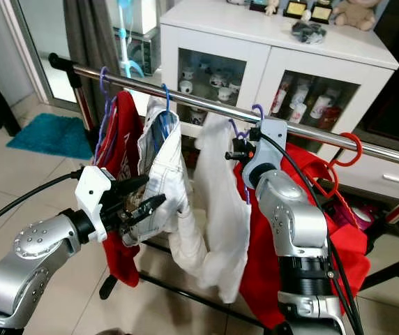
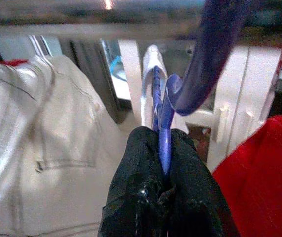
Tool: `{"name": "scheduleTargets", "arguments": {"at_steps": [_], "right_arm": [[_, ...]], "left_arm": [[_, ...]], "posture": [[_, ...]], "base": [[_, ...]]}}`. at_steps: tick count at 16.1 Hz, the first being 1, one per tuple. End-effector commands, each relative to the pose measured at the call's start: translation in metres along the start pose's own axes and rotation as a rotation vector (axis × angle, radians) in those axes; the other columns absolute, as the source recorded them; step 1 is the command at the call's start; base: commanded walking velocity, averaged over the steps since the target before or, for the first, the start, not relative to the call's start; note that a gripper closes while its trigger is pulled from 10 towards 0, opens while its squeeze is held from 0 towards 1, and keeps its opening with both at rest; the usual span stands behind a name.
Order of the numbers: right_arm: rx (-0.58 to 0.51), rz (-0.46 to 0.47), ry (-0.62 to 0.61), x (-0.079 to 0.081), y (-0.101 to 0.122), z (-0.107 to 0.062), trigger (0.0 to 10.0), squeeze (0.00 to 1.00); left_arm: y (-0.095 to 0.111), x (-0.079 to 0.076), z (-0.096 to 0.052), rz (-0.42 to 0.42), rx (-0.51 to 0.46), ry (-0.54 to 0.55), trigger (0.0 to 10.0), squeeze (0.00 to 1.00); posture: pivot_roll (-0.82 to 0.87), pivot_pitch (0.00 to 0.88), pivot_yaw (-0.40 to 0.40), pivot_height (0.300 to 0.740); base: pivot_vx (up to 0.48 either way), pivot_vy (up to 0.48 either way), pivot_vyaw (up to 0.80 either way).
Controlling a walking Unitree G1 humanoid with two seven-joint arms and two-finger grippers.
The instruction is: Hang hanger
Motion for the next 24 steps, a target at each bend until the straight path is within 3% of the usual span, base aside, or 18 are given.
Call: {"name": "scheduleTargets", "arguments": {"at_steps": [1,3,8,12,17,21,24], "right_arm": [[-0.06,0.004,0.041,0.008,0.008,-0.009,0.0,0.0],[-0.11,0.021,0.06,0.015,0.007,-0.022,0.0,0.0],[-0.098,-0.021,0.083,0.02,-0.008,-0.04,0.0,0.0],[-0.084,-0.06,0.078,0.02,-0.013,-0.037,0.0,0.0],[-0.061,-0.096,0.018,0.009,-0.018,-0.037,0.0,0.0],[-0.057,-0.153,-0.047,-0.013,-0.014,-0.041,0.0,0.0],[-0.05,-0.166,-0.042,-0.014,-0.015,-0.041,0.0,0.0]], "left_arm": [[0.0,0.003,-0.001,0.002,0.003,0.05,10.0,0.0],[-0.004,0.006,-0.003,-0.006,0.021,0.11,10.0,0.0],[-0.009,0.01,-0.003,0.005,0.051,0.152,10.0,0.0],[-0.009,0.011,0.002,0.019,0.057,0.137,10.0,0.0],[-0.012,0.01,-0.003,0.012,0.059,0.149,10.0,0.0],[-0.012,0.013,-0.003,0.014,0.06,0.148,10.0,0.0],[-0.012,0.014,0.0,0.008,0.052,0.153,10.0,0.0]], "posture": [[-0.06,0.0,-0.064,0.74],[-0.07,0.0,-0.07,0.74],[-0.07,0.0,-0.071,0.74],[-0.07,0.012,-0.052,0.74],[-0.07,0.0,-0.078,0.74],[-0.07,0.005,-0.071,0.74],[-0.08,0.0,-0.07,0.74]], "base": [[0.0,0.0,0.0],[0.0,0.0,0.0],[-0.183,0.0,0.0],[-0.299,0.0,0.0],[-0.276,0.0,0.0],[0.0,0.0,0.0],[0.0,0.0,0.0]]}}
Point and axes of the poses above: a point about 5 cm out from each wrist's last joint towards the gripper, its own z axis pointing out of the wrist towards the gripper, its own y axis along the axis of the wrist's last joint, x = y × z, the point moved 2 cm from there along z, pointing out of the wrist towards the gripper, and after that the axes turned 12 degrees about z, right-handed, at the moved point
